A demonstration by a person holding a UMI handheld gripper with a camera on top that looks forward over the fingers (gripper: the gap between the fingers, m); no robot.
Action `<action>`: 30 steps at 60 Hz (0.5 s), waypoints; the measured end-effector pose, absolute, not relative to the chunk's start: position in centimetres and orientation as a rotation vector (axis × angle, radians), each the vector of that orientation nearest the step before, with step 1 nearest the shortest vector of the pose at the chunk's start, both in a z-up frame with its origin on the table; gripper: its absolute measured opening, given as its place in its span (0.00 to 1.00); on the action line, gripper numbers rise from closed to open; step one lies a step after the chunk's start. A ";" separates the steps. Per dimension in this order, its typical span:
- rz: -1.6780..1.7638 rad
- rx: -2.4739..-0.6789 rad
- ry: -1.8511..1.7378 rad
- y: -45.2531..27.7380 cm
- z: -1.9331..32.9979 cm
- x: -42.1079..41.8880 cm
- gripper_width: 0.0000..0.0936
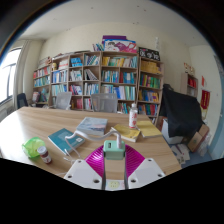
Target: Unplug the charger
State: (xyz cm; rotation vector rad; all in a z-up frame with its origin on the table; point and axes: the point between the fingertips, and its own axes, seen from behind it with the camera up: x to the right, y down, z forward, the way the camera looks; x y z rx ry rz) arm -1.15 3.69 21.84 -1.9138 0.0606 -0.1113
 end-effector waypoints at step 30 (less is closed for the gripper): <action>-0.200 -2.461 0.296 -8.3 4.3 15.9 0.29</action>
